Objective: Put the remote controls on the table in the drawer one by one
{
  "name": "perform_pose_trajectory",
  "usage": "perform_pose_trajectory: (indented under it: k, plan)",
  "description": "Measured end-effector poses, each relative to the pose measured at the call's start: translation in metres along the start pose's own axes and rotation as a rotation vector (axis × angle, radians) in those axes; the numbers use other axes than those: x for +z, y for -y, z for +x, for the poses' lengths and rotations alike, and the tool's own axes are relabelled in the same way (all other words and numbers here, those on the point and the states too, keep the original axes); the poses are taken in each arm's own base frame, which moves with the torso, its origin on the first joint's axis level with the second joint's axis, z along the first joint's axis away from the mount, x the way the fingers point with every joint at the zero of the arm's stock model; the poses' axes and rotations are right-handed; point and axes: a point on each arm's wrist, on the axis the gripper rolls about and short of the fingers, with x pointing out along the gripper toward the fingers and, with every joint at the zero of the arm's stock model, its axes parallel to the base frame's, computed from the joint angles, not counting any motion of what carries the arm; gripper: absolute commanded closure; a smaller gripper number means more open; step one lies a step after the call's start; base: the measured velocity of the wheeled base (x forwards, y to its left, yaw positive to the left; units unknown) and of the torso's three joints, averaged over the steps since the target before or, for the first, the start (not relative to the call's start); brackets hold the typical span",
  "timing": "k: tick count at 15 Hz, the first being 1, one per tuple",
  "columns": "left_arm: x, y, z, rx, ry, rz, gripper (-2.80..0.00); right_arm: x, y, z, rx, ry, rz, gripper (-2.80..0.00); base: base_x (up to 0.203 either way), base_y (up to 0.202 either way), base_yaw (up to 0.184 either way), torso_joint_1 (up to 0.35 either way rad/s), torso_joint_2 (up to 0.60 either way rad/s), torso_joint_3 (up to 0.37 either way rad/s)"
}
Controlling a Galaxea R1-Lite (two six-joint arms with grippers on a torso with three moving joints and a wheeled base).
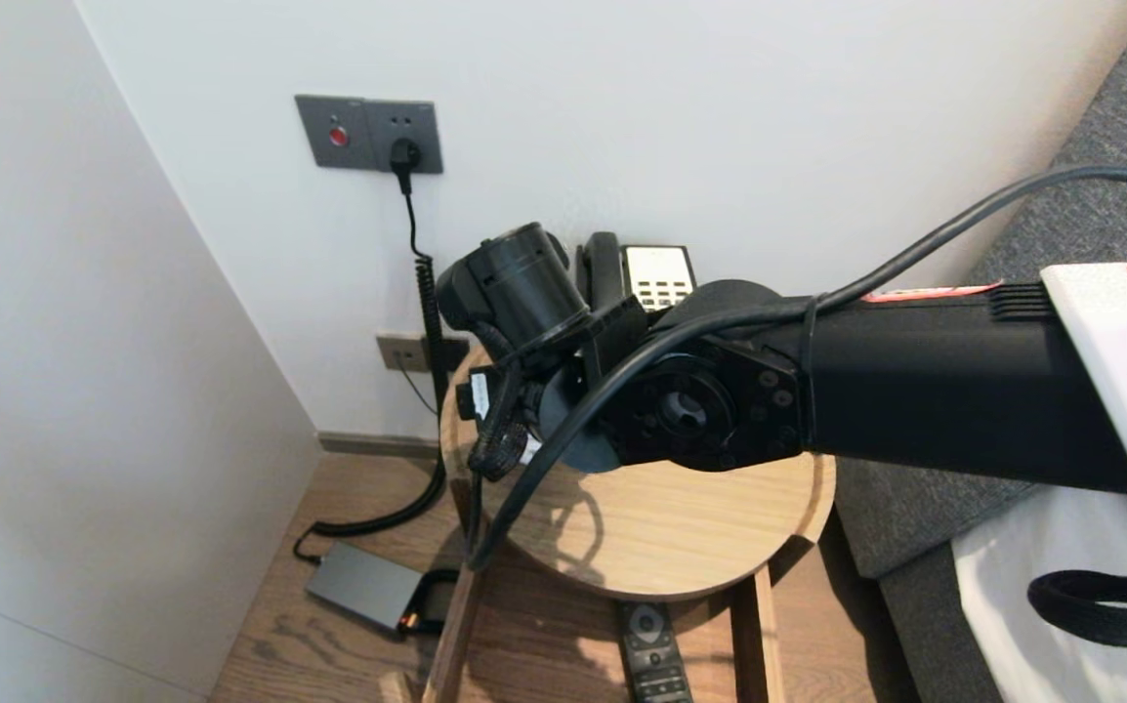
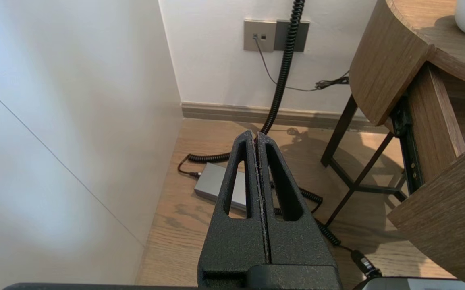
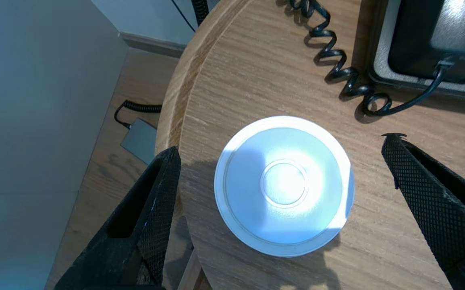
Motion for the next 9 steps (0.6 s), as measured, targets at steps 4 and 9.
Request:
perform_pose_trajectory:
  k: [4, 9]
  plan:
    - [0.000, 0.000, 0.000, 0.000, 0.000, 0.000, 0.00, -0.005, -0.002, 0.005, -0.003, -0.014, -0.004, -2.80, 0.000, 0.000, 0.000, 0.000, 0.00, 0.000]
    - [0.000, 0.000, 0.000, 0.000, 0.000, 0.000, 0.00, -0.012, 0.000, 0.012, -0.017, -0.035, -0.001, -2.80, 0.000, 0.000, 0.000, 0.000, 0.00, 0.000]
